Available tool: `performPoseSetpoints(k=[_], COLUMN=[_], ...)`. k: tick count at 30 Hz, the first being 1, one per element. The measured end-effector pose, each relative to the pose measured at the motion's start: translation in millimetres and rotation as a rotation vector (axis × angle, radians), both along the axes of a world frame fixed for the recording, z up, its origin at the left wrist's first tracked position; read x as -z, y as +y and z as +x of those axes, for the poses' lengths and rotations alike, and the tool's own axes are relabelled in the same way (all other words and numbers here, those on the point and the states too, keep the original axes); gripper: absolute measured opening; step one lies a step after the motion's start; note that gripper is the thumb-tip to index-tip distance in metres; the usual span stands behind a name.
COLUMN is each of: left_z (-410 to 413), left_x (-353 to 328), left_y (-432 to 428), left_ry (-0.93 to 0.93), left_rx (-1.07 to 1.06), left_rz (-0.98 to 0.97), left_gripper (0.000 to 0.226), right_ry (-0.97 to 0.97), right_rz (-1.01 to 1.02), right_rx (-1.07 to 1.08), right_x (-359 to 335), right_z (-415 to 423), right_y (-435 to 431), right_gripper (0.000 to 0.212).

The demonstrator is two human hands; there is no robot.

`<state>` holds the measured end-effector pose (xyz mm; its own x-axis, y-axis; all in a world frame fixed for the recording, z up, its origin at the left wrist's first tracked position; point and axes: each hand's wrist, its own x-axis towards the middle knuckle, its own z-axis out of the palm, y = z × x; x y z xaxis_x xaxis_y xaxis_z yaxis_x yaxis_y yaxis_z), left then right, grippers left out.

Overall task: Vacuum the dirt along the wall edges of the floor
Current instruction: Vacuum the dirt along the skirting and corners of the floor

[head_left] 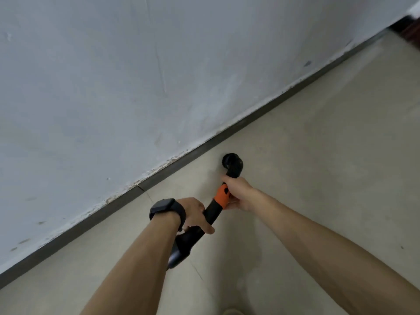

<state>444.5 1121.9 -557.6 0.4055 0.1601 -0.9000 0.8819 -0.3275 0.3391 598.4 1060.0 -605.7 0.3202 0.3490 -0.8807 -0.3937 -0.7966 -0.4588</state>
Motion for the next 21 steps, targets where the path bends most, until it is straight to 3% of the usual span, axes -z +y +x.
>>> performPoseSetpoints(k=[6,14,21], left_z=[43,94,97], left_x=[1,-3,22], left_y=[-38,-80,-104], left_ry=[-0.055,-0.003,-0.060], left_rx=[0.170,0.268,0.161], left_rz=[-0.037,-0.200,-0.031], left_gripper=[0.047,0.054,0.049], right_ry=[-0.121,-0.147,-0.176], right_rz=[-0.046,-0.060,-0.062], right_rx=[0.074,0.110,0.069], right_x=[-15,-24,4], right_z=[27,63,73], right_y=[-57,-129,-135], right_gripper=[0.012,0.022,0.020])
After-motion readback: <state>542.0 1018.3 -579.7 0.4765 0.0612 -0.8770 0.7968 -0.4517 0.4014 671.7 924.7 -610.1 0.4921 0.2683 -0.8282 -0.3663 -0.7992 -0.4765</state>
